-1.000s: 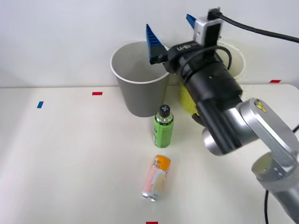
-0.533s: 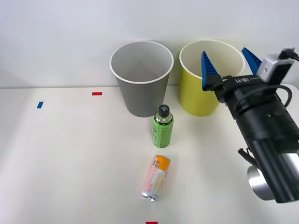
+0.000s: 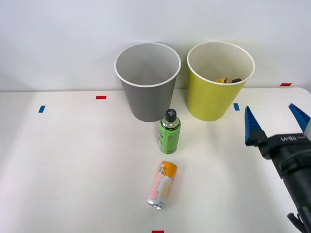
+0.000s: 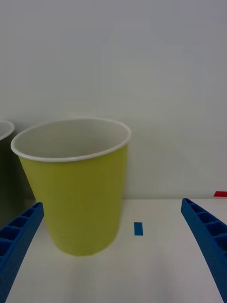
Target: Put cans in the gray bin, plastic bottles in the light green bin
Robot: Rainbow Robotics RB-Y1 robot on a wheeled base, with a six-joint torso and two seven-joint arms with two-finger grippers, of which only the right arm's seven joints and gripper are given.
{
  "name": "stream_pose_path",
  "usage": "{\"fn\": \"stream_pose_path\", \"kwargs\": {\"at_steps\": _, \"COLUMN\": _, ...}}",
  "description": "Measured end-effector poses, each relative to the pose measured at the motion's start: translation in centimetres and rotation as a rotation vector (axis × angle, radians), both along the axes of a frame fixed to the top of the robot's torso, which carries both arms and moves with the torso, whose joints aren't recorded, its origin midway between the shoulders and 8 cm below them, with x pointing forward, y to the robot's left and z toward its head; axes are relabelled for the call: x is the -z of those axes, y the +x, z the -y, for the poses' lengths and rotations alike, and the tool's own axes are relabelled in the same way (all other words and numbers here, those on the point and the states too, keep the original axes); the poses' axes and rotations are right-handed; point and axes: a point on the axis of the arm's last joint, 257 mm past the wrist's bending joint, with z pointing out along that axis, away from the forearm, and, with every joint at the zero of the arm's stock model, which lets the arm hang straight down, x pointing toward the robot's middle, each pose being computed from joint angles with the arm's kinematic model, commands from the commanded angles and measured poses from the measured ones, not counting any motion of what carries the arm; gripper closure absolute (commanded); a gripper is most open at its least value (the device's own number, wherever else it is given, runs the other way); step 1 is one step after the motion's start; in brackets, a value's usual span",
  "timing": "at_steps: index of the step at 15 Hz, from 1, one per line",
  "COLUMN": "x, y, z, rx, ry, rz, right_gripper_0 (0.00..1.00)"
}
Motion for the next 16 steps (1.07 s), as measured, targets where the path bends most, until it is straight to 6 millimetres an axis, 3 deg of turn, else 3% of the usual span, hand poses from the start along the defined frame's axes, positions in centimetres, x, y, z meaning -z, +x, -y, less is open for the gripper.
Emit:
{"fn": "stream_pose_path", "kwargs": {"at_steps": 5, "x": 4.4, "y": -3.9, "z": 3.2, "rx": 0.096, "ry": -0.043, "rz": -0.098, "right_gripper_0": 0.00}}
{"fn": "stream_pose_path", "kwargs": {"at_steps": 11, "x": 6.1, "y": -6.2, "z": 4.7, "rx": 0.204, "ry": -0.017, "rz": -0.121, "right_gripper_0": 0.00}}
{"fn": "stream_pose_path", "kwargs": {"at_steps": 16, "x": 7.9, "y": -7.5, "z": 5.7, "rx": 0.197, "ry": -0.022, "rz": -0.147, "right_gripper_0": 0.00}}
